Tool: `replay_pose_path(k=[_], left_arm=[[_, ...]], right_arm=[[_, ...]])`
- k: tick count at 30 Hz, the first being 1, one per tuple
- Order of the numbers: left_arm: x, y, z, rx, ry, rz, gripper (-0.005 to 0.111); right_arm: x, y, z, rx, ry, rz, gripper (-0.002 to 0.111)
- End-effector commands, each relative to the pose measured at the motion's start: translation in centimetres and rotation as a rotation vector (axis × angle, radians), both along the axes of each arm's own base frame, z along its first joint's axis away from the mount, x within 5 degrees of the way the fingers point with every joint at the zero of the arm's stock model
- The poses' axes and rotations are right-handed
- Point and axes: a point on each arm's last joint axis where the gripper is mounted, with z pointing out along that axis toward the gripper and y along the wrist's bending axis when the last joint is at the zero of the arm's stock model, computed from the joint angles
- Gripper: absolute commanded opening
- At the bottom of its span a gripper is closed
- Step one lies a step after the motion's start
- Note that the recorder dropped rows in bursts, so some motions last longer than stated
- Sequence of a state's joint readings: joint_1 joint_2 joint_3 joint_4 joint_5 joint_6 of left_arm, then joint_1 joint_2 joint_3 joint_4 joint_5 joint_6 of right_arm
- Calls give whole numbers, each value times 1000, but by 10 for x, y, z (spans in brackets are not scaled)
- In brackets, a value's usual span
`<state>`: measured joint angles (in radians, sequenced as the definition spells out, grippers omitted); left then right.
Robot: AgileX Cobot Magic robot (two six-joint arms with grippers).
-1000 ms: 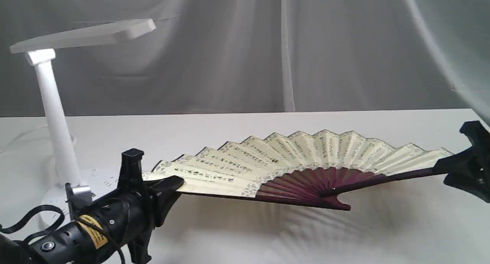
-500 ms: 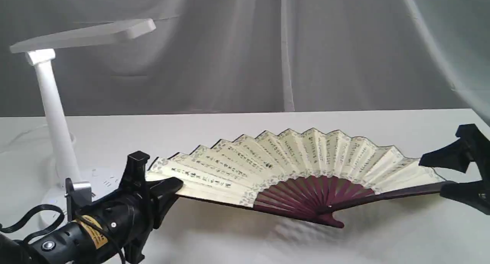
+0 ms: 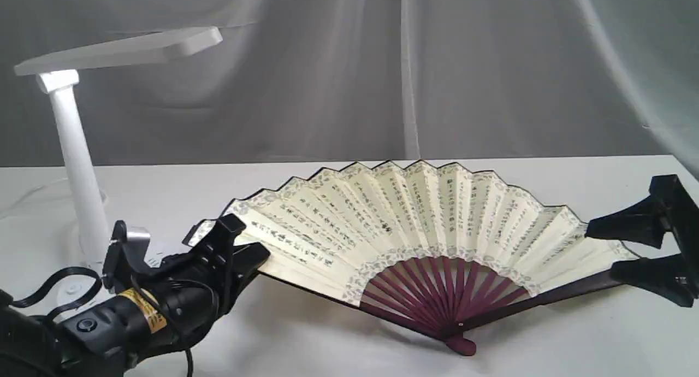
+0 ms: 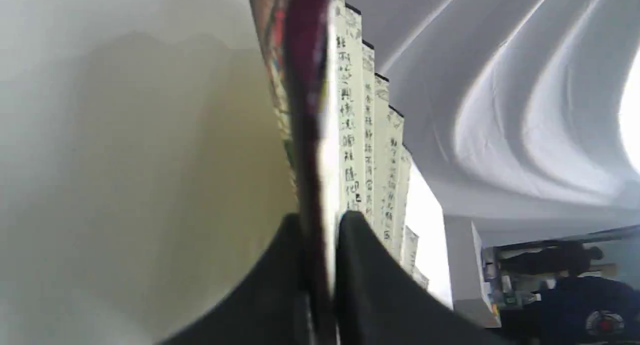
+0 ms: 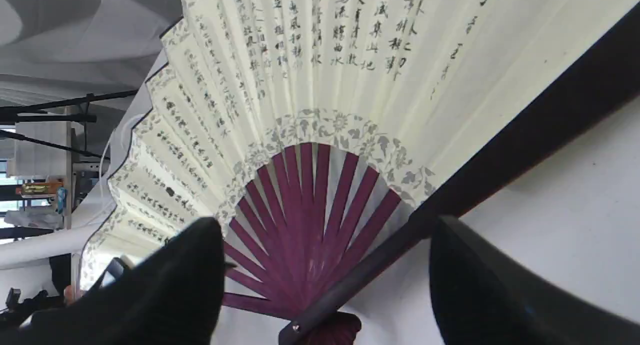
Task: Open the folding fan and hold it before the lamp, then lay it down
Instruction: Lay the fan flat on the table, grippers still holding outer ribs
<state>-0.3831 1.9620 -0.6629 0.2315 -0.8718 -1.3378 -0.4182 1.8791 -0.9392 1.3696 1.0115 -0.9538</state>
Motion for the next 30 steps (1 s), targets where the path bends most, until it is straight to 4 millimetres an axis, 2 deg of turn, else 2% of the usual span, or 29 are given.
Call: replay_pose_path(k=[1, 10, 13, 22, 27, 30], left_arm=[[3, -3, -3, 143, 35, -72, 0], [2, 1, -16, 247, 146, -68, 0], [2, 1, -19, 250, 150, -75, 4], [0, 1, -30, 267, 183, -83, 31], [0, -2, -23, 275, 136, -129, 48], [1, -3, -12, 274, 83, -138, 53]], right_arm=[[-2, 1, 2, -2, -11, 31, 59], [-3, 2, 1, -14, -6, 46, 59], [-3, 2, 1, -14, -6, 46, 59], [-4, 3, 2, -2, -7, 56, 59], [-4, 4, 2, 10, -9, 65, 59], [-5, 4, 3, 18, -10, 73, 59]])
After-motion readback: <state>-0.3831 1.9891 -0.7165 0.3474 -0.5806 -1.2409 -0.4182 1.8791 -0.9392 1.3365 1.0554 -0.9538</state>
